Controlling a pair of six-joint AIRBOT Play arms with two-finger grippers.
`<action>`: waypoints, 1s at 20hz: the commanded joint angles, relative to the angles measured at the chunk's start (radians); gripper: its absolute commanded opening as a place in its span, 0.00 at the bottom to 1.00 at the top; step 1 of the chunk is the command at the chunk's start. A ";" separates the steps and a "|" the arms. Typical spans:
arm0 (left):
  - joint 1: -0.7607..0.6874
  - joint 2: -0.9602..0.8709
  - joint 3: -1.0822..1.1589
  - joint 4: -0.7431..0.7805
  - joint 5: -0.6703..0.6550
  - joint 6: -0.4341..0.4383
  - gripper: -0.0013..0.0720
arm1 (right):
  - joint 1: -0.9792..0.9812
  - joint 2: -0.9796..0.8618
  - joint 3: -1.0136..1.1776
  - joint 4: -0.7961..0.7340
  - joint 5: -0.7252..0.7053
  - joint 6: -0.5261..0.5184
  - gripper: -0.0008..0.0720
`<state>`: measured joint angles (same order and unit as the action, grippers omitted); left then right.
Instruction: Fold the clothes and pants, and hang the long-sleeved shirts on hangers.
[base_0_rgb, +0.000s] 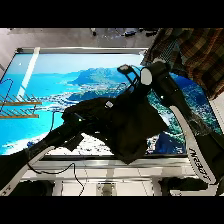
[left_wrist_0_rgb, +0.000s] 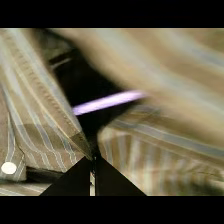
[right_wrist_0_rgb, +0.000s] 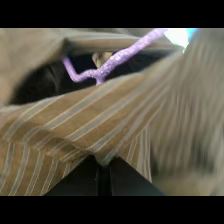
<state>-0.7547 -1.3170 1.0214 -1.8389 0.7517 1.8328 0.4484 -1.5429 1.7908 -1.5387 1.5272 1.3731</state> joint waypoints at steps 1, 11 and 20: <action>0.014 0.085 0.001 -0.080 -0.019 0.006 0.05 | 0.000 0.003 0.085 0.024 -0.065 0.003 0.06; 0.508 0.258 -0.004 0.253 0.151 -0.041 0.05 | -0.021 0.105 0.092 -0.063 -0.080 -0.058 0.06; 0.499 0.246 -0.003 0.092 0.304 -0.035 0.05 | -0.021 0.113 0.090 -0.164 -0.108 -0.014 0.06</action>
<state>-0.2367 -1.0824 1.0180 -1.6638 0.9504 1.7954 0.4278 -1.4242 1.8801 -1.5043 1.4456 1.3308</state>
